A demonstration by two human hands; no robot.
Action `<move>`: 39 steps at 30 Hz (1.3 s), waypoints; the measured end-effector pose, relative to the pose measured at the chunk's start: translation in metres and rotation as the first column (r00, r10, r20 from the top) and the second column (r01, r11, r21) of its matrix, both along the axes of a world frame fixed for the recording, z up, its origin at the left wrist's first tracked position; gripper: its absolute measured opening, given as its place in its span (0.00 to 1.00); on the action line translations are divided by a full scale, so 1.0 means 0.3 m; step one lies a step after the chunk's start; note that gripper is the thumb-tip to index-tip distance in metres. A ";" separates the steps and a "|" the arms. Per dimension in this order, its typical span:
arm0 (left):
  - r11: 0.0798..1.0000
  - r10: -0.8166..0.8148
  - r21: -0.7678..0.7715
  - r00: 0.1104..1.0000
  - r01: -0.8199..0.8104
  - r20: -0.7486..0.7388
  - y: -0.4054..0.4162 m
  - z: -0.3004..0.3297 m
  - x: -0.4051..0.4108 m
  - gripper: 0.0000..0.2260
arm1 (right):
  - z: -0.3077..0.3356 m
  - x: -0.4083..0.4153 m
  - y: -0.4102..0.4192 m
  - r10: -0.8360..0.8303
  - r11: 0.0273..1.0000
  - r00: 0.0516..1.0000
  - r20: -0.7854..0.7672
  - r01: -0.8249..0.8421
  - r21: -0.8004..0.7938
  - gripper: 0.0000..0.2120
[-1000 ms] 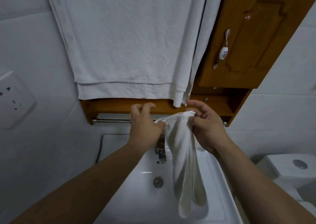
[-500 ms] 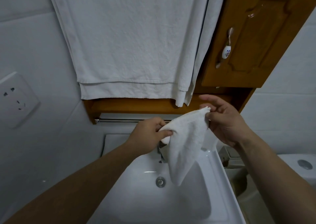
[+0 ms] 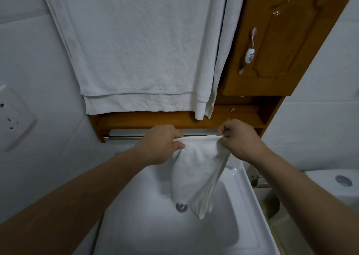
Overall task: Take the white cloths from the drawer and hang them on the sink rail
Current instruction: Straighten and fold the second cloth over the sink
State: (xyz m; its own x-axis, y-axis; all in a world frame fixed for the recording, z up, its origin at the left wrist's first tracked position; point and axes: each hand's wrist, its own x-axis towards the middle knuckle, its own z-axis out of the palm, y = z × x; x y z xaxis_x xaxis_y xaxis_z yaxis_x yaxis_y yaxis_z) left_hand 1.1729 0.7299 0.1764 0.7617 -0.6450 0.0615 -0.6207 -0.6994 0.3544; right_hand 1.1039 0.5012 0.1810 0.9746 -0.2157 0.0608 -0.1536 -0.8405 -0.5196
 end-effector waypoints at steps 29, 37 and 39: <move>0.966 -0.018 0.260 0.999 0.004 0.051 0.020 0.159 0.127 0.10 | 0.027 0.100 0.040 0.001 0.946 1.000 -0.005 0.001 0.325 0.13; 0.989 0.106 0.101 0.994 -0.108 0.029 0.020 0.197 0.142 0.13 | 0.046 0.119 0.065 -0.058 0.980 0.994 0.090 0.039 0.196 0.21; 0.989 0.110 0.093 0.993 -0.113 0.034 0.023 0.199 0.140 0.13 | 0.051 0.124 0.069 -0.043 0.992 0.997 0.068 0.034 0.123 0.19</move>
State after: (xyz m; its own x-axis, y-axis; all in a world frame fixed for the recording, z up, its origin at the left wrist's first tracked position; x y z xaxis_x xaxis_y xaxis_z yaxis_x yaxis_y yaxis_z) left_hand 1.2148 0.7370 0.2361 0.8281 -0.5600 0.0271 -0.5460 -0.7944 0.2662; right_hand 1.1410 0.5220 0.1962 0.9597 -0.2628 0.0996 -0.1441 -0.7643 -0.6285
